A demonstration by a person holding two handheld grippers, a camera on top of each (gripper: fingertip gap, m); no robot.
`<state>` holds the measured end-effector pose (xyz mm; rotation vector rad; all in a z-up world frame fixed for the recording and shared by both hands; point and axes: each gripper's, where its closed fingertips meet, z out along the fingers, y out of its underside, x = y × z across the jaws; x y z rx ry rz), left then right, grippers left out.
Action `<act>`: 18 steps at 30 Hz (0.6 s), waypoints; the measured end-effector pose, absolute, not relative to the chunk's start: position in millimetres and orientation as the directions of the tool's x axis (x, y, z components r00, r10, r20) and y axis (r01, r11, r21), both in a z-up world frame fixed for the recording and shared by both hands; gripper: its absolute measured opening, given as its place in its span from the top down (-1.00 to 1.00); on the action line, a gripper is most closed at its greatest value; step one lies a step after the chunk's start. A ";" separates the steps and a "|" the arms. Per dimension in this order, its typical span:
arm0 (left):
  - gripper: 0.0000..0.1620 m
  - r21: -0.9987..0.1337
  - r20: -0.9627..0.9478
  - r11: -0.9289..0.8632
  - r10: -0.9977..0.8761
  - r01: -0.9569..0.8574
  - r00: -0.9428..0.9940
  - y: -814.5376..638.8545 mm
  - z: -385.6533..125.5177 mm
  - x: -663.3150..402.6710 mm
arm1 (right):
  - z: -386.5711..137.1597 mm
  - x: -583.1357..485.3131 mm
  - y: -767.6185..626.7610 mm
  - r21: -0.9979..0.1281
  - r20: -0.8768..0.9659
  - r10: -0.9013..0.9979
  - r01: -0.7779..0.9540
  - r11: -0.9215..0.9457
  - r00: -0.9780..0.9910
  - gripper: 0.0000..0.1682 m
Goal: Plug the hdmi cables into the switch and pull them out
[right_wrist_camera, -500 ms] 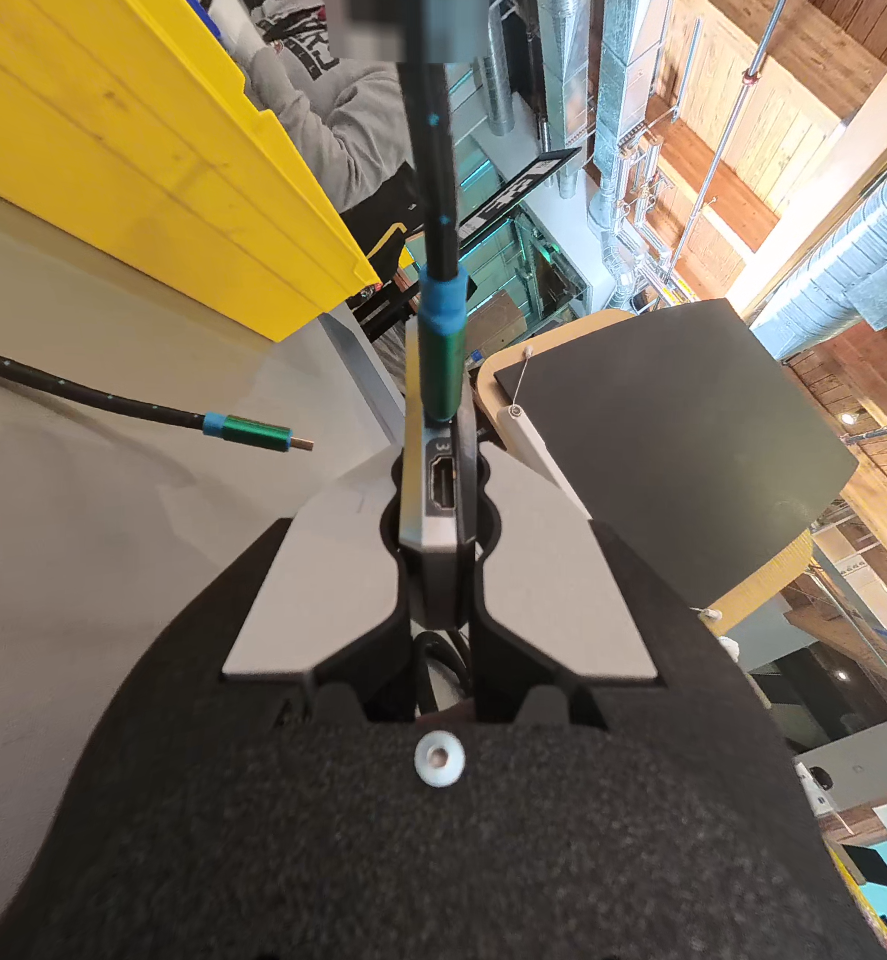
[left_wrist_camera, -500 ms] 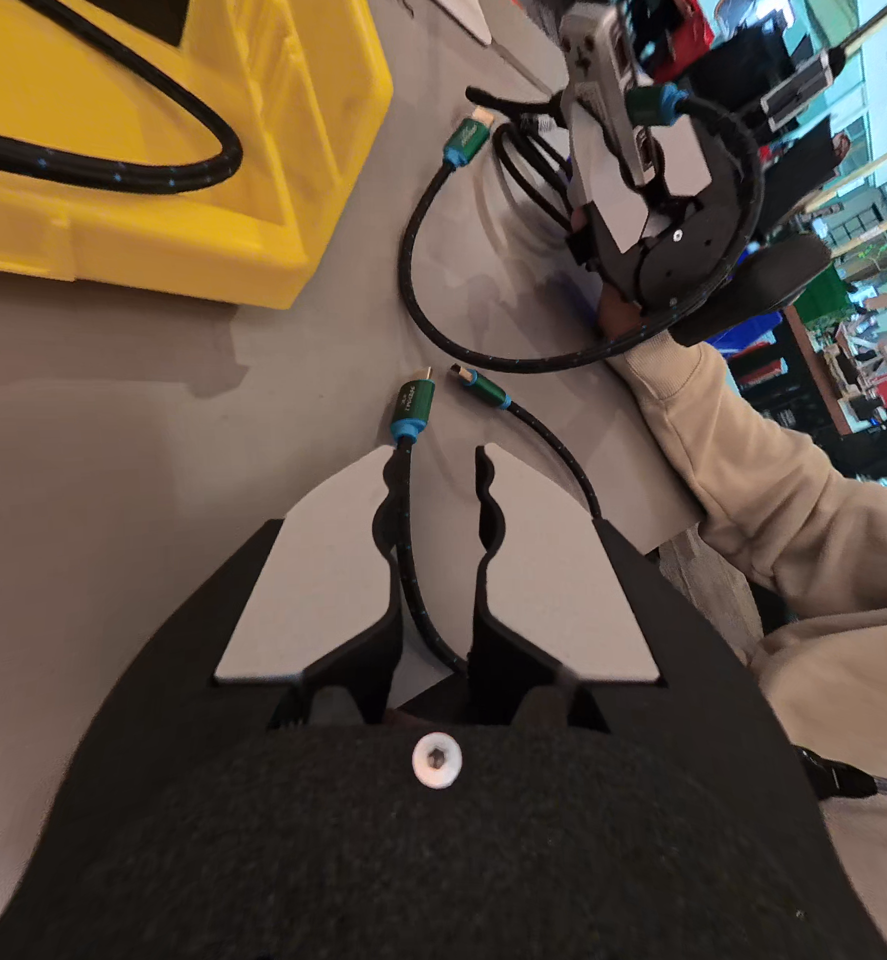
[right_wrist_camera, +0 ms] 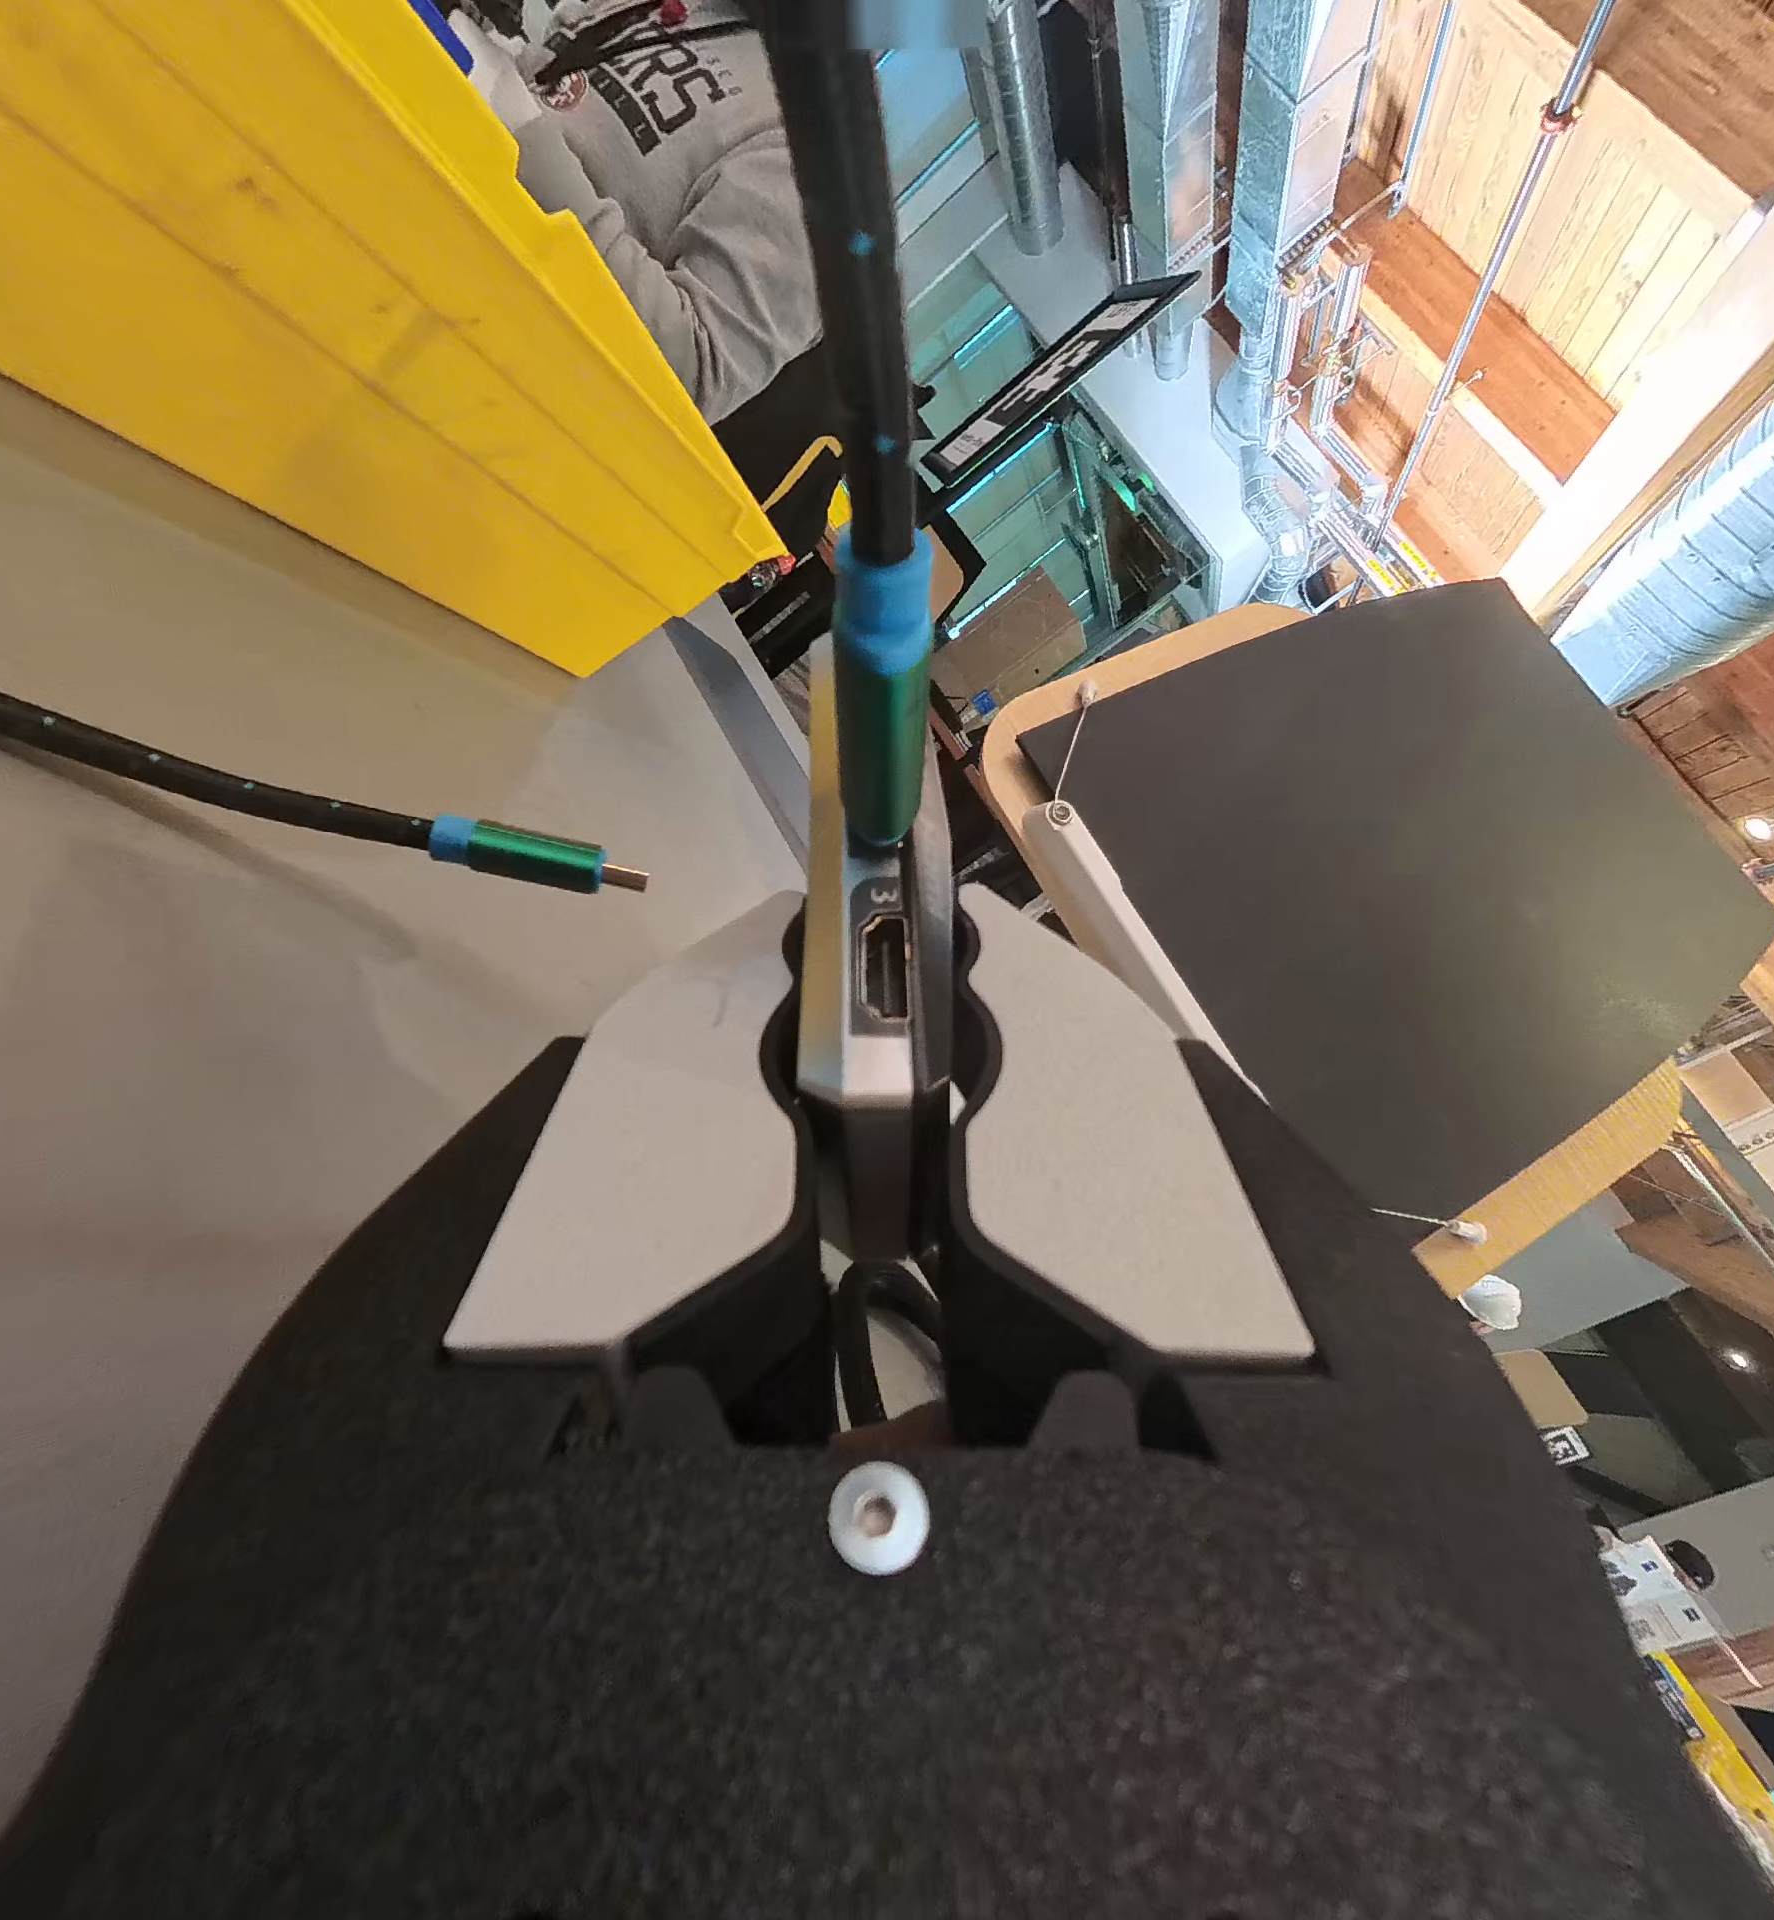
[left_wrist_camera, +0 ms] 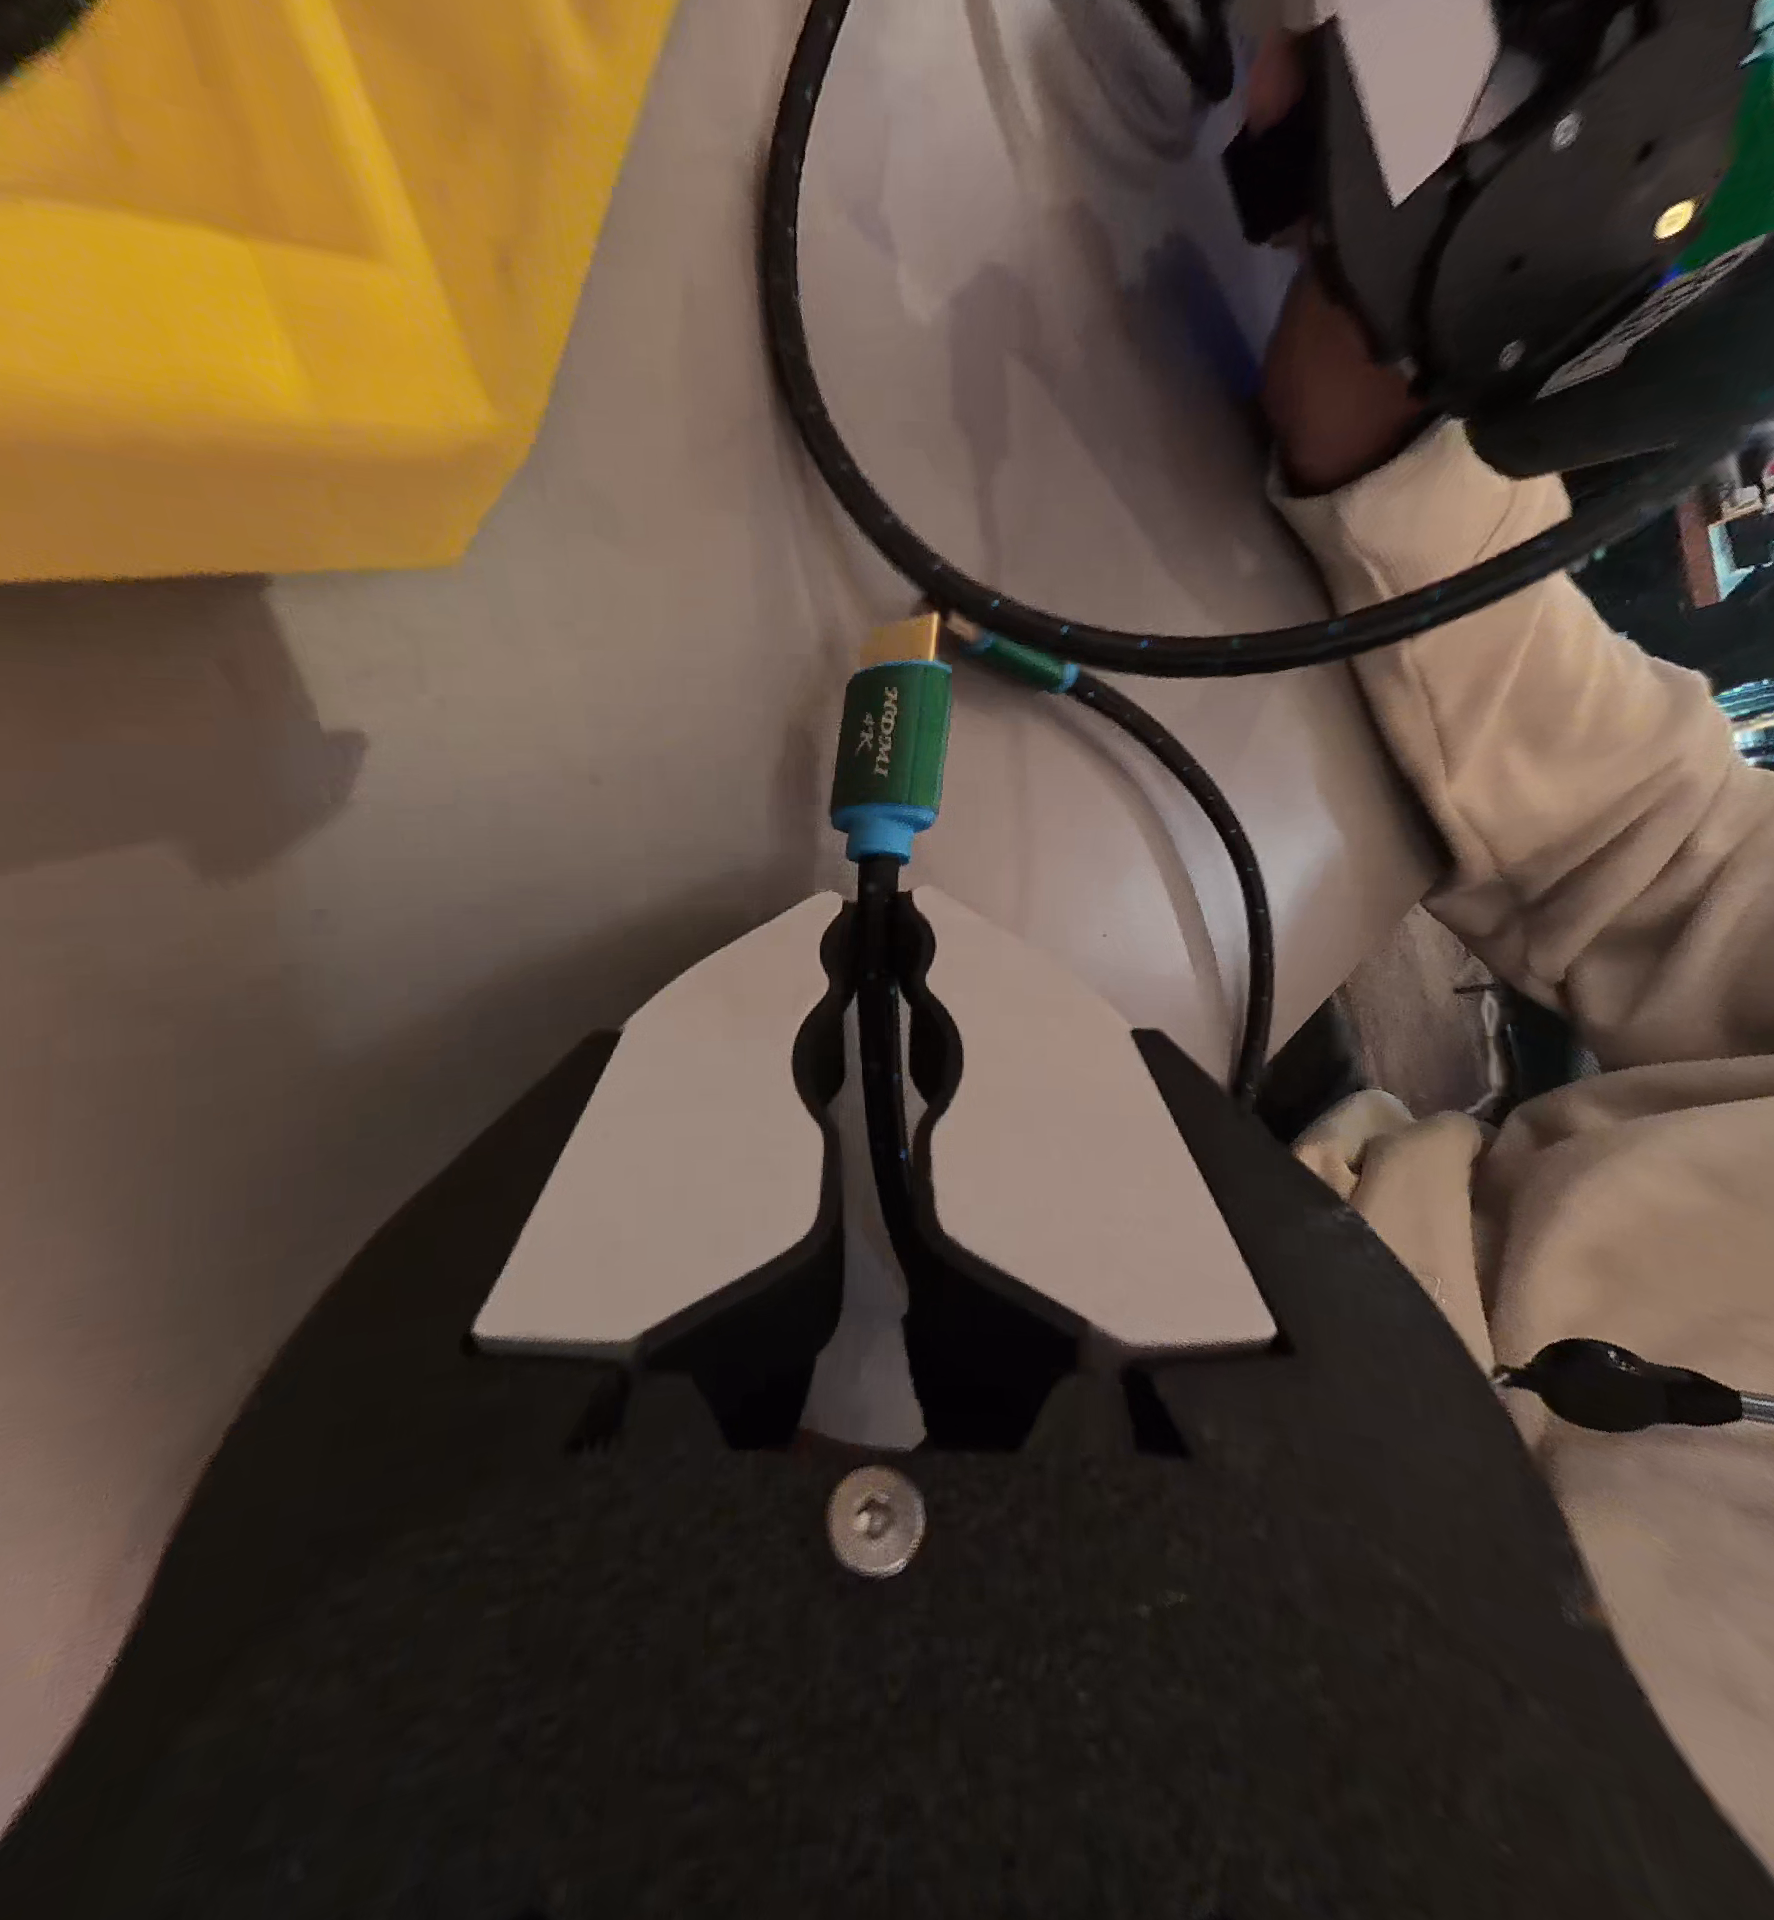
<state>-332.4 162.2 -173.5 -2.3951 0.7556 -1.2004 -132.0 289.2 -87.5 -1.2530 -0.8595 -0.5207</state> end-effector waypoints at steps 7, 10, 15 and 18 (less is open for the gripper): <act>0.93 -0.645 -0.152 -0.389 -0.778 -0.657 0.610 194.9 -103.6 -382.0 | -84.6 -136.3 285.3 -0.567 0.817 0.081 0.773 0.284 0.570 0.73; 0.93 -0.512 -0.413 -0.270 -0.755 -0.815 0.509 197.4 -70.0 -376.6 | -79.5 -141.0 280.6 -0.568 0.814 0.068 0.764 0.306 0.577 0.73; 0.93 -0.327 -0.606 -0.168 -0.718 -0.930 0.342 212.2 -71.4 -344.3 | -52.6 -148.3 258.4 -0.667 0.718 0.096 0.642 0.377 0.689 0.73; 0.93 -0.351 -0.593 -0.182 -0.716 -0.919 0.368 222.3 -72.4 -338.9 | -33.0 -132.7 249.2 -0.758 0.609 0.112 0.535 0.374 0.785 0.74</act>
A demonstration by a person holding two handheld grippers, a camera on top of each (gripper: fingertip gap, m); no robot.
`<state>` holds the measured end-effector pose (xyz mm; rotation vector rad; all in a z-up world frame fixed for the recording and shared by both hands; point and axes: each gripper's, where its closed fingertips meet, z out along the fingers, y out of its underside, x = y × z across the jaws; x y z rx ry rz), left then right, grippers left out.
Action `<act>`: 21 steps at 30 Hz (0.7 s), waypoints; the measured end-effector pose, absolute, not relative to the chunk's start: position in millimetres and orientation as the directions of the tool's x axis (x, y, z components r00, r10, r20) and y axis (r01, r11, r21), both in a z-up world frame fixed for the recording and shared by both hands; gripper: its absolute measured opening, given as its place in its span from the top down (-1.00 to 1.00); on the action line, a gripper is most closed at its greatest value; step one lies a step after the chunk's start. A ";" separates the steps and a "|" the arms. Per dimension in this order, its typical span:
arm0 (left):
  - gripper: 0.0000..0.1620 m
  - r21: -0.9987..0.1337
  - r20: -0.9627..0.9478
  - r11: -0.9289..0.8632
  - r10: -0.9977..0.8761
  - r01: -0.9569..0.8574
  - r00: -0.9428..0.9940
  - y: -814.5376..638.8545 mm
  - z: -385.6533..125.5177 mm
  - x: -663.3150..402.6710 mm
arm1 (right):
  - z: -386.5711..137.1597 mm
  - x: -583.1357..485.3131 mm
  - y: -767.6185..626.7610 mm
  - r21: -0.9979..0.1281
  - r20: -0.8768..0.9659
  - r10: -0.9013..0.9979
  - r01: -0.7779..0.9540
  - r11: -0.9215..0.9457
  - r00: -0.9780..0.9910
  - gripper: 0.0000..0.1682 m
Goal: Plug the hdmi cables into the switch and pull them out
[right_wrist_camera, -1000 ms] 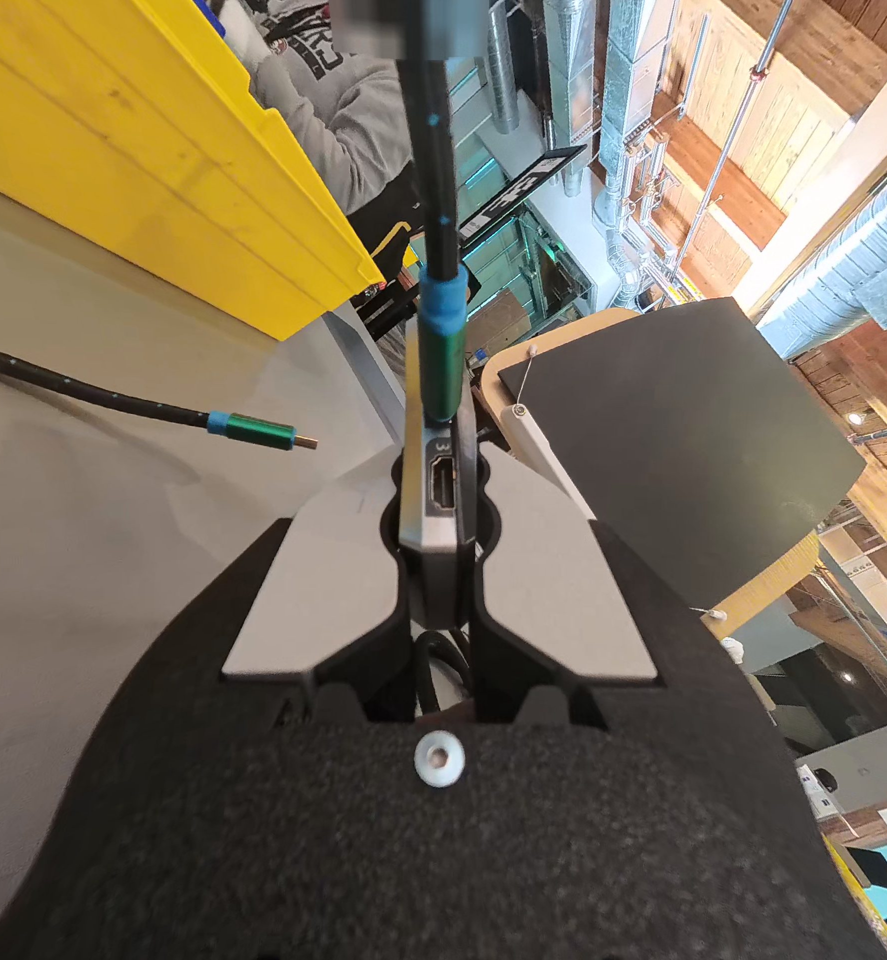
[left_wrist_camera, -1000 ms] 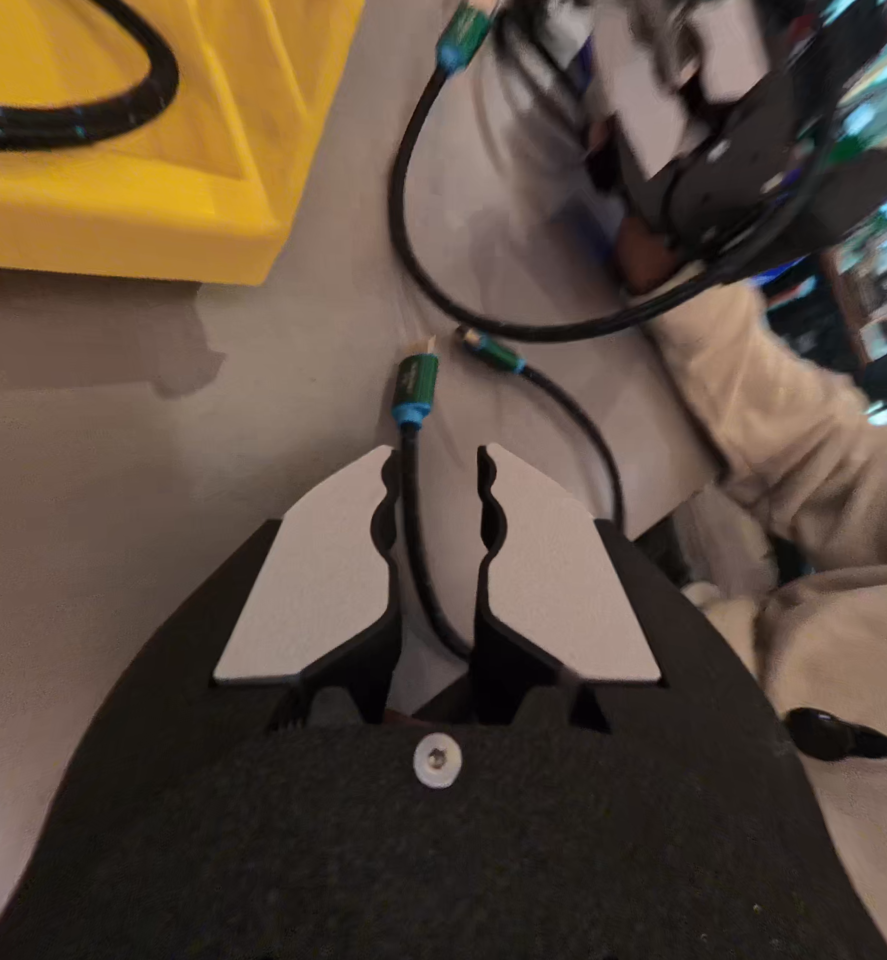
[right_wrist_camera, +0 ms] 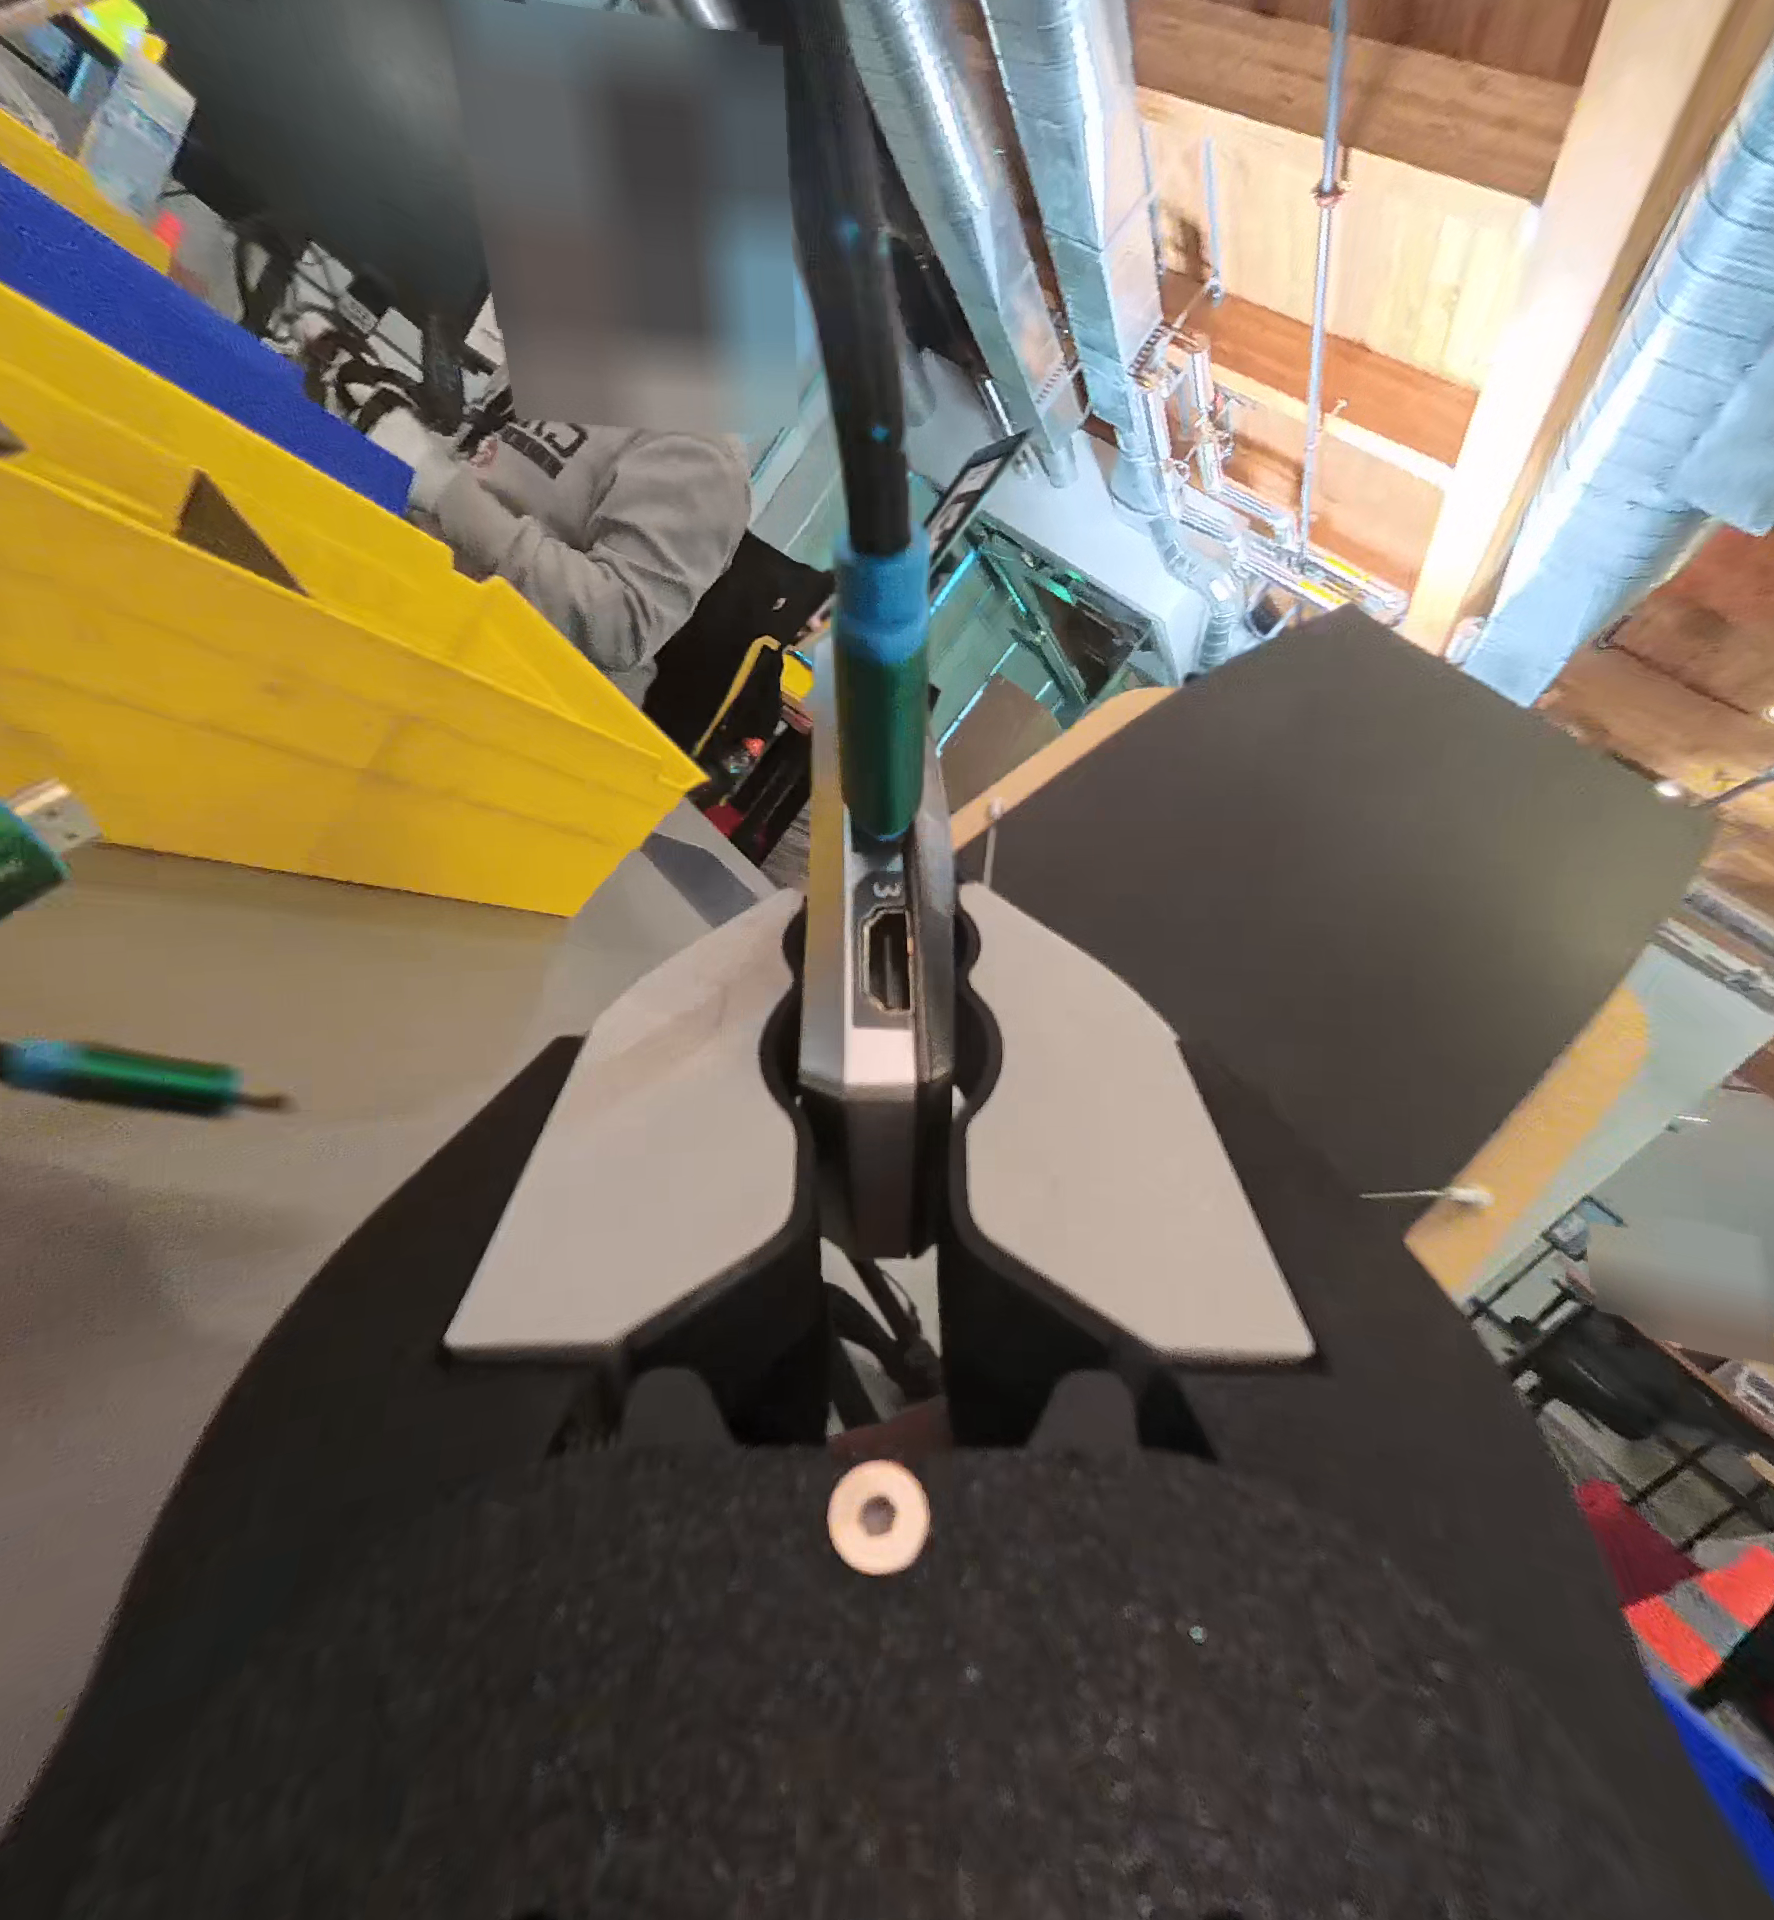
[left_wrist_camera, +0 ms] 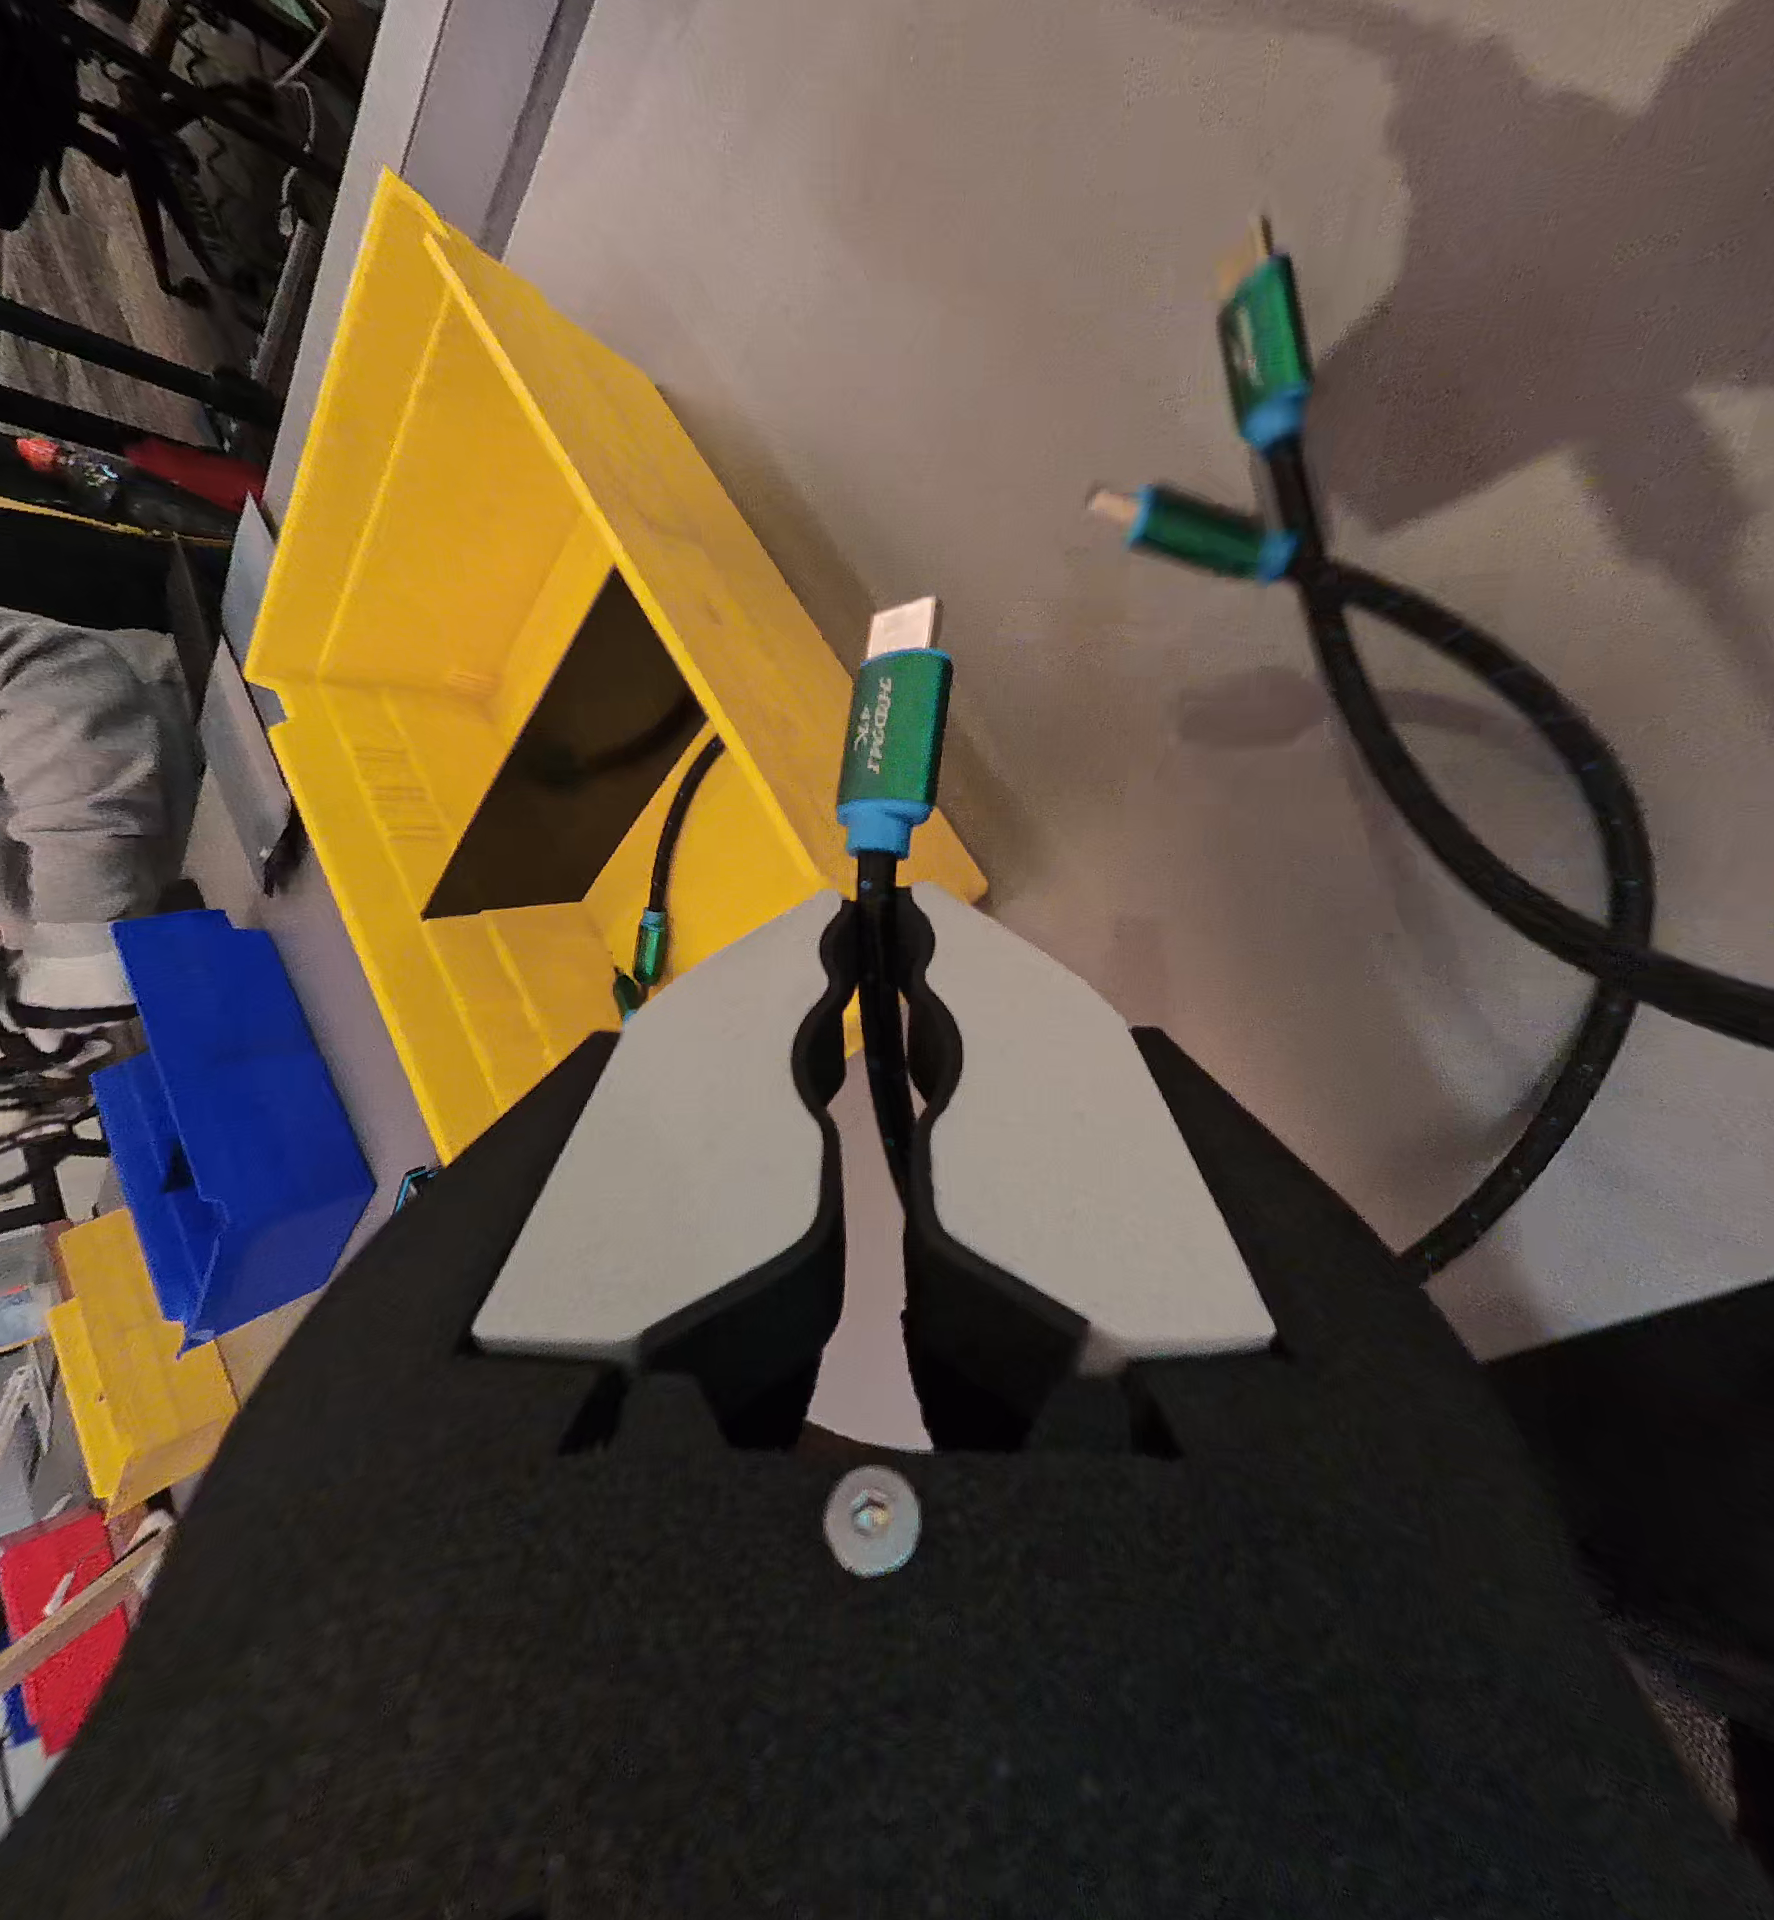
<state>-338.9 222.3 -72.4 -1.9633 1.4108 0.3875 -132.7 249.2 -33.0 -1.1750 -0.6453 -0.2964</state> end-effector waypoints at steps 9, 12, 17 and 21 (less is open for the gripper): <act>0.92 -0.482 -0.497 -0.063 -0.802 -0.874 0.332 222.4 -49.2 -270.9 | -75.7 -147.7 254.1 -0.503 0.861 0.088 0.816 0.284 0.501 0.73; 0.92 -0.474 -0.465 -0.033 -0.840 -0.880 0.281 219.8 -61.0 -243.9 | -74.5 -149.7 256.0 -0.479 0.876 0.077 0.843 0.245 0.476 0.73; 0.93 -0.457 -0.460 -0.045 -0.843 -0.888 0.279 227.6 -75.5 -230.7 | -76.6 -149.8 254.6 -0.446 0.895 0.081 0.865 0.231 0.440 0.73; 0.92 -0.448 -0.475 -0.059 -0.830 -0.892 0.293 231.6 -77.9 -226.0 | -81.3 -149.3 257.0 -0.428 0.904 0.086 0.880 0.207 0.419 0.73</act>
